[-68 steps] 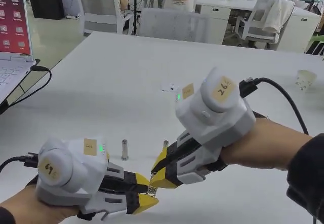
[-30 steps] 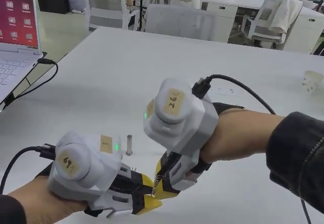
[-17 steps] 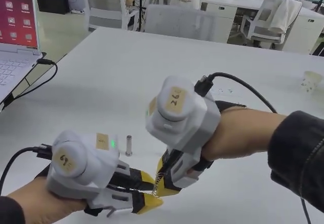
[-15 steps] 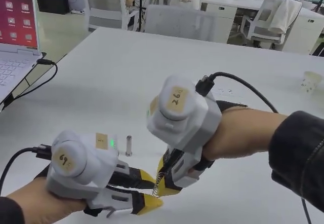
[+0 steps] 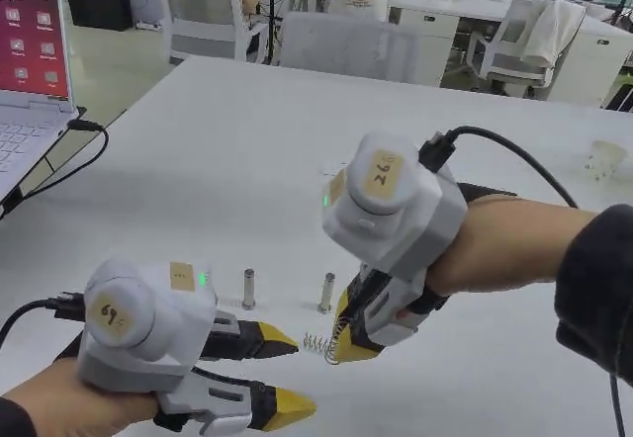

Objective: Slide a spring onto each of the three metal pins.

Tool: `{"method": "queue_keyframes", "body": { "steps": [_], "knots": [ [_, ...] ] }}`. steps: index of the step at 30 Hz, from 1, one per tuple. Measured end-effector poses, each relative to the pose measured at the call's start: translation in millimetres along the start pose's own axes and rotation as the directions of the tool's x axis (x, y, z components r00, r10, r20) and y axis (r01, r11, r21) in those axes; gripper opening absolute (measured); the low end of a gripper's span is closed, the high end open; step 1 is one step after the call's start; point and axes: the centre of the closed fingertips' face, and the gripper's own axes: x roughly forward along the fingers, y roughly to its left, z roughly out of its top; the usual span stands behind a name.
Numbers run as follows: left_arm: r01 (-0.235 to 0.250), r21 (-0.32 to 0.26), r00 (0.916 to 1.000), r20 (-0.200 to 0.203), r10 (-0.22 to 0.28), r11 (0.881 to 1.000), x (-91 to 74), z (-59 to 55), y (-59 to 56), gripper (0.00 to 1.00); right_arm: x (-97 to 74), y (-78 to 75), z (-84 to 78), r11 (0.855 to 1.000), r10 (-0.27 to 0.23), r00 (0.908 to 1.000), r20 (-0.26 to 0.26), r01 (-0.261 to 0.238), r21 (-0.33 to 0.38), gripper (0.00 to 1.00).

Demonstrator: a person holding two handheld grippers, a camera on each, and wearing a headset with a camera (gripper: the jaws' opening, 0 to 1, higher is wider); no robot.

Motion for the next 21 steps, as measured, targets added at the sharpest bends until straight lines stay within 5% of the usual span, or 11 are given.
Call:
{"method": "queue_keyframes", "body": {
  "steps": [21],
  "knots": [
    [-0.107,-0.074,0.9930,0.042,0.110,0.992,-23.4,-5.8,24.0,0.50,-29.6,-29.6,-39.5,0.991,-0.088,0.9961,-0.004,0.088,0.103,0.08]
  ]
}}
